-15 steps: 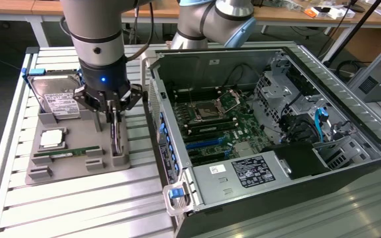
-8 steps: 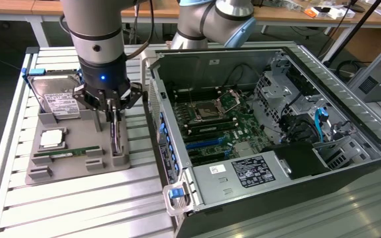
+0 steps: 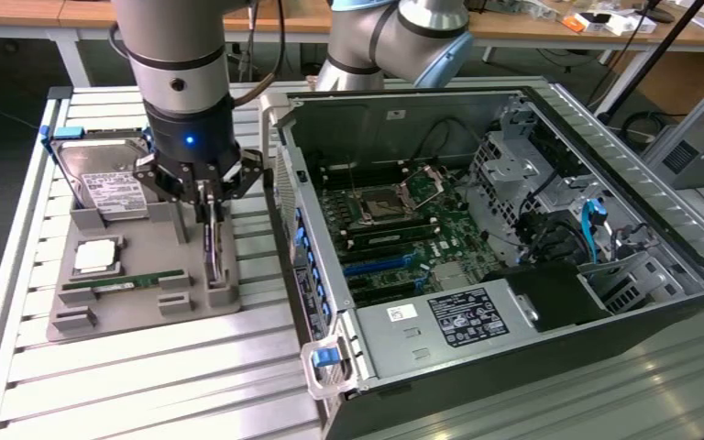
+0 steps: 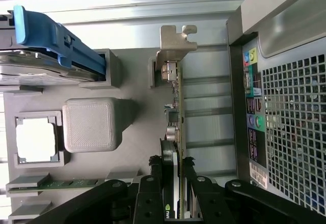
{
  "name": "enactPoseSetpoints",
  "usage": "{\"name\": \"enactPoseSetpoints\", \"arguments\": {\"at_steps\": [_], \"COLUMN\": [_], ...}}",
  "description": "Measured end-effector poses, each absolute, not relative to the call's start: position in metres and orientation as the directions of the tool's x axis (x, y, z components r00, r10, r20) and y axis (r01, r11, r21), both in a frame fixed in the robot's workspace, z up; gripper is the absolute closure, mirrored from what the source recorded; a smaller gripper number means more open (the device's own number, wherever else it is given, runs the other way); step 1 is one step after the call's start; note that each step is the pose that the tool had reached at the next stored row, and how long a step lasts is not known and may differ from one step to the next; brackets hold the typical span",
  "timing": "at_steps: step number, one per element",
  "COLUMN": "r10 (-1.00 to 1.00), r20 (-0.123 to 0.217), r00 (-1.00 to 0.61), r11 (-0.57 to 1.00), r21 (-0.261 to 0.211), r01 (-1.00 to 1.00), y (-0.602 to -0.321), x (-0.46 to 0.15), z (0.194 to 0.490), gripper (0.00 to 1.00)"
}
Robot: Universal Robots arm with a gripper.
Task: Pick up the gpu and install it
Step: 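Pick up the gpu and move the gpu toward the slot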
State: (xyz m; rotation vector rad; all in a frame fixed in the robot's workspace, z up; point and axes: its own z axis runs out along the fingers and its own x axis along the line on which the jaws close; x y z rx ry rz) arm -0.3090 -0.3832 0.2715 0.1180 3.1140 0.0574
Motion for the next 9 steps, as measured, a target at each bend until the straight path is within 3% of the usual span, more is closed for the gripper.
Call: {"name": "enactPoseSetpoints", "arguments": {"at_steps": [9], "r10": [0.076], "r20": [-0.023], "r00": [-0.997], "r11": [0.996], "r21": [0.038], "r01": [0.075], "y": [-0.3832], "x": [-0.3091], "z": [0.2761], "gripper": [0.73]}}
